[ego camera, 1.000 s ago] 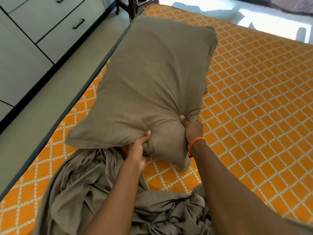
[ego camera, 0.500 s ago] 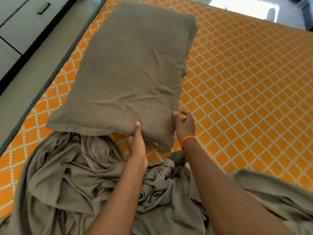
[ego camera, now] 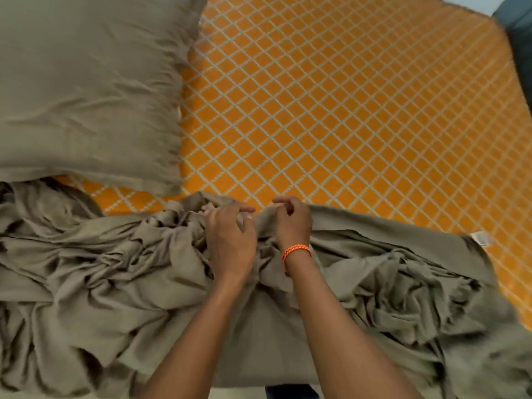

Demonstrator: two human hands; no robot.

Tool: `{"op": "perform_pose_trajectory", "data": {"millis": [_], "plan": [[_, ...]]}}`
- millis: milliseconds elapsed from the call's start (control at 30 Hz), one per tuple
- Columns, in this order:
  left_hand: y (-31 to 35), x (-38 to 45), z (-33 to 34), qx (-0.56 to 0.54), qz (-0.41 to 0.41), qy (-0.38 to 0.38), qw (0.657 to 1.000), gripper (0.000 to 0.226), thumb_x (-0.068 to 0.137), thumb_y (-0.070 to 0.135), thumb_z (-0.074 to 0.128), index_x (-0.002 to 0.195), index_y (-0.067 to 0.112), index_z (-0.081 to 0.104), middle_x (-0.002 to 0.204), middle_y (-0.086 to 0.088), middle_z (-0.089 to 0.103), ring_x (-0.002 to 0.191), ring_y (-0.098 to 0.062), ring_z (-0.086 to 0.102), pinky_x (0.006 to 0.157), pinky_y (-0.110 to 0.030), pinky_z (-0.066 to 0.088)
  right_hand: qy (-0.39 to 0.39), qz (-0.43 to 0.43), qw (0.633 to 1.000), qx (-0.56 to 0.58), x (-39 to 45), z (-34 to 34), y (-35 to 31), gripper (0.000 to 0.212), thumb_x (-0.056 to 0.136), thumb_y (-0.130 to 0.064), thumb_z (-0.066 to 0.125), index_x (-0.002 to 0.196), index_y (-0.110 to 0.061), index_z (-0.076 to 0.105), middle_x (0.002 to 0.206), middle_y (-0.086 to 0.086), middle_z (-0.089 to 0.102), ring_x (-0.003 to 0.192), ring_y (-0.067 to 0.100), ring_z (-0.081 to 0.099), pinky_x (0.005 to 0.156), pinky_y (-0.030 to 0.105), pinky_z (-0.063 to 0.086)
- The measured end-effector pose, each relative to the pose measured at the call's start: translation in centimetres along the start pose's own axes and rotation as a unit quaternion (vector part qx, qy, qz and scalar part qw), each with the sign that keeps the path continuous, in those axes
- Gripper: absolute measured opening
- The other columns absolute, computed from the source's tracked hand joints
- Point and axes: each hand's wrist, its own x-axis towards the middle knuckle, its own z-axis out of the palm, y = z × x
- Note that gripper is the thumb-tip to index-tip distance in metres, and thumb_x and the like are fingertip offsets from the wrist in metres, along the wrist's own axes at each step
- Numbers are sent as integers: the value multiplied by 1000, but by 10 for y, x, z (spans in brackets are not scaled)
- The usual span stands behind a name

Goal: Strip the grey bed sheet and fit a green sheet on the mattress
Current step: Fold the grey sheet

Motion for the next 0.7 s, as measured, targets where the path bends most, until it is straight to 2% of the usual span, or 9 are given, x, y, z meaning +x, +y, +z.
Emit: {"op": "perform_pose_trajectory", "data": {"millis": [67, 167, 233, 267, 300, 400, 500, 567, 700], "plan": [[17, -26, 15, -21, -1, 8, 1000, 21, 90, 15, 60, 95, 30, 73, 82, 27, 52, 97, -17, 54, 103, -62, 45, 19, 22, 1000, 6, -6, -33, 28, 22, 93, -9, 57, 89, -23, 74, 84, -3, 72, 81, 15, 66, 73, 32, 53], [27, -59, 39, -33, 3, 27, 999, 28, 88, 8, 57, 94, 31, 72, 92, 25, 64, 101, -10, 55, 109, -61, 42, 36, 42, 998, 31, -18, -74, 66, 25, 93, -9, 56, 86, -26, 73, 82, -5, 72, 79, 13, 68, 72, 33, 55], [33, -82, 59, -31, 6, 29, 999, 30, 88, 4, 57, 92, 31, 71, 97, 18, 70, 105, -12, 59, 120, -49, 34, 56, 33, 997, 38, -25, -103, 90, 26, 93, -9, 56, 85, -26, 74, 79, -5, 72, 76, 10, 67, 71, 31, 54], [35, -91, 68, -34, 5, 20, 999, 31, 89, 2, 58, 92, 30, 72, 97, 16, 71, 105, -15, 60, 119, -39, 34, 64, 25, 997, 43, -28, -114, 100, 26, 92, -9, 56, 86, -26, 74, 78, -4, 72, 75, 10, 67, 71, 30, 54], [36, -104, 78, -39, 7, 4, 999, 32, 88, 2, 57, 91, 29, 72, 97, 15, 72, 104, -17, 61, 112, -31, 39, 74, 18, 996, 49, -33, -126, 111, 26, 92, -10, 55, 87, -27, 74, 77, -4, 71, 75, 12, 67, 71, 31, 54], [36, -144, 104, -53, 23, -66, 996, 34, 88, 1, 55, 94, 28, 74, 98, 16, 72, 101, -14, 62, 92, -39, 51, 148, 25, 988, 40, -48, -164, 150, 24, 92, -19, 52, 89, -31, 73, 80, -6, 72, 77, 15, 67, 71, 38, 57], [20, -182, 126, -35, 11, -140, 989, 30, 95, 7, 59, 97, 33, 74, 99, 20, 69, 103, -8, 62, 91, -44, 55, 241, 50, 967, 60, -64, -204, 190, 24, 92, -16, 53, 88, -30, 72, 81, -2, 73, 75, 18, 68, 71, 43, 58], [8, -208, 139, -47, 3, -174, 984, 31, 97, 9, 59, 95, 36, 73, 99, 20, 71, 103, -7, 65, 91, -46, 57, 259, 59, 961, 70, -79, -227, 215, 27, 94, -10, 54, 89, -28, 73, 79, 1, 73, 71, 16, 68, 69, 44, 58], [-2, -259, 158, -6, 31, -157, 987, 31, 91, 4, 61, 91, 34, 73, 96, 20, 69, 101, -9, 62, 91, -48, 54, 268, 35, 962, 28, -110, -253, 263, 25, 93, -4, 58, 96, -24, 72, 95, -1, 72, 86, 14, 66, 82, 41, 56]]}}
